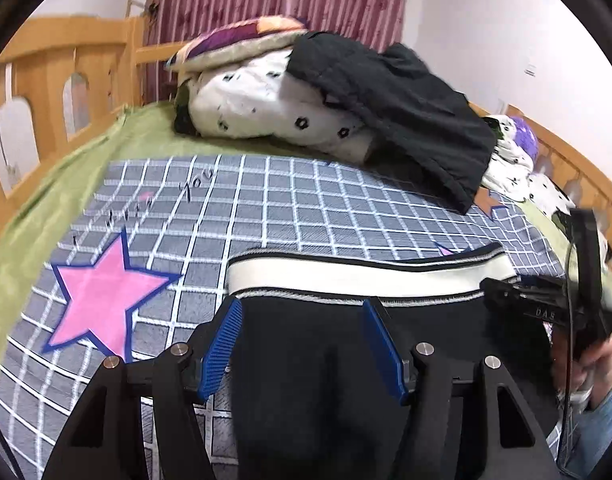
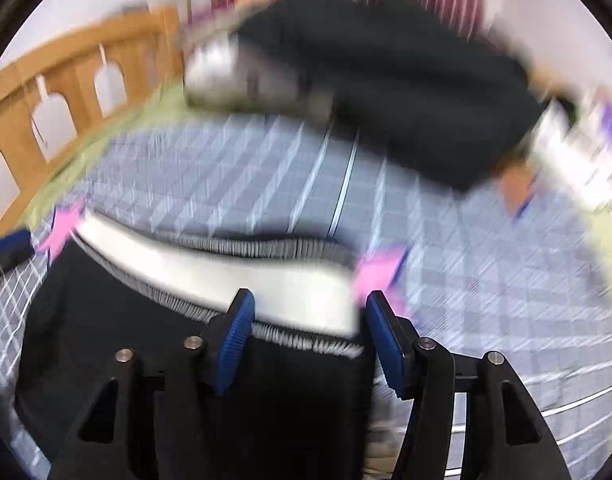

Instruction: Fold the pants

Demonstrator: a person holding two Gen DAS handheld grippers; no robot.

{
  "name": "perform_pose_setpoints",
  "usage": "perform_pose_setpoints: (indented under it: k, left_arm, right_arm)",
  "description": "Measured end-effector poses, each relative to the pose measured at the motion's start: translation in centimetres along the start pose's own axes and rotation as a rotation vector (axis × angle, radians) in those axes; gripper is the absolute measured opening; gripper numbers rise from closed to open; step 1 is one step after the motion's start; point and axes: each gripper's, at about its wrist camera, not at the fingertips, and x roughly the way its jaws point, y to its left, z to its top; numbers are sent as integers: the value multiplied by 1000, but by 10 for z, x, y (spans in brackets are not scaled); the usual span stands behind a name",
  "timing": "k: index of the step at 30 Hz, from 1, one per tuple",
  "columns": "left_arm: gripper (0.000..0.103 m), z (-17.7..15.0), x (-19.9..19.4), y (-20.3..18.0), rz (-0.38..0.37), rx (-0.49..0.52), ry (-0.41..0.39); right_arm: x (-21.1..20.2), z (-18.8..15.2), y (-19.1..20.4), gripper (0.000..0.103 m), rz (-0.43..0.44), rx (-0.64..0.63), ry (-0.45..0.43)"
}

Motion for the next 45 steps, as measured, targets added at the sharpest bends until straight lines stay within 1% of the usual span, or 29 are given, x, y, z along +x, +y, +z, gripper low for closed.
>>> perform_pose_setpoints:
  k: [1, 2, 3, 5, 6, 7, 8, 9, 10, 12, 13, 14, 15, 16, 18, 19, 20, 22, 23, 24, 25, 26, 28, 30, 34, 43, 44, 45]
  left_arm:
    - [60, -3, 6, 5, -1, -11, 18]
    - [60, -7, 9, 7, 1, -9, 26]
    - [60, -8, 9, 8, 3, -5, 27]
    - [60, -6, 6, 8, -8, 5, 3]
    - [60, -4, 4, 6, -15, 6, -9]
    - [60, -1, 4, 4, -23, 5, -18]
    - [60, 2, 5, 1, -36, 7, -20]
    - [60, 3, 7, -1, -40, 10, -16]
    - [60, 4, 10, -4, -39, 21, -7]
    - [60, 6, 17, -11, -28, 49, -4]
    - [60, 7, 21, -15, -17, 63, -3]
    - [60, 10, 26, -18, -10, 77, -1]
    - [60, 13, 29, -20, -10, 81, 2]
    - [60, 17, 35, -23, -8, 83, 10]
    - [60, 20, 51, -27, 15, 86, 48]
    - [60, 18, 63, -27, 30, 96, 77]
    - [60, 14, 70, -24, 44, 100, 90]
    - [61, 4, 77, -18, 23, 86, 95]
    - [61, 2, 75, -17, 20, 80, 87]
    - [62, 2, 74, -15, 13, 78, 86]
    - [62, 3, 74, -15, 7, 77, 90]
    - [63, 3, 75, -15, 1, 77, 92]
    - [65, 2, 76, -17, 3, 84, 91]
    - [66, 0, 76, -19, 9, 93, 88]
    - [68, 0, 76, -18, 3, 92, 85]
    - [69, 1, 77, -19, 11, 103, 77]
    - [70, 3, 73, -19, 25, 100, 61]
    - [69, 4, 69, -19, 57, 94, 33]
  right_arm:
    - [3, -6, -6, 38, 36, 33, -40]
    - [-2, -9, -8, 26, 60, 34, -84]
    - [-17, -7, -12, 16, 100, 36, -131]
    - [-44, -3, -30, 16, 214, 105, -199]
    - [-48, -2, -35, 16, 208, 105, -205]
    - [-44, -2, -33, 17, 165, 77, -198]
    - [-30, -1, -32, 19, 110, 52, -159]
    - [-15, -2, -33, 28, 85, 54, -101]
    - [-1, -5, -35, 32, 78, 70, -58]
    - [-9, -3, -41, 37, 96, 96, -91]
    - [-21, 3, -40, 37, 82, 90, -116]
    - [-34, 6, -37, 36, 67, 89, -167]
    - [-44, 10, -35, 36, 69, 84, -214]
    - [-56, 13, -27, 36, 100, 67, -270]
    - [-56, 14, -12, 37, 151, 21, -293]
    - [-45, 13, -2, 37, 140, -15, -273]
    - [-24, 10, 7, 37, 96, -54, -221]
    - [12, -1, 8, 37, 33, -67, -128]
    - [15, -3, 5, 37, 41, -59, -140]
    - [11, -2, -1, 36, 78, -39, -151]
    - [7, 0, -8, 31, 110, 3, -151]
    - [7, 0, -13, 29, 121, 29, -148]
    - [9, -2, -14, 30, 134, 35, -148]
    - [8, -2, -13, 30, 133, 33, -151]
    - [8, -5, -9, 30, 102, 7, -159]
    - [8, -8, -10, 30, 95, 1, -167]
    - [7, -7, -10, 29, 97, 2, -167]
    - [5, -7, -10, 29, 98, 2, -169]
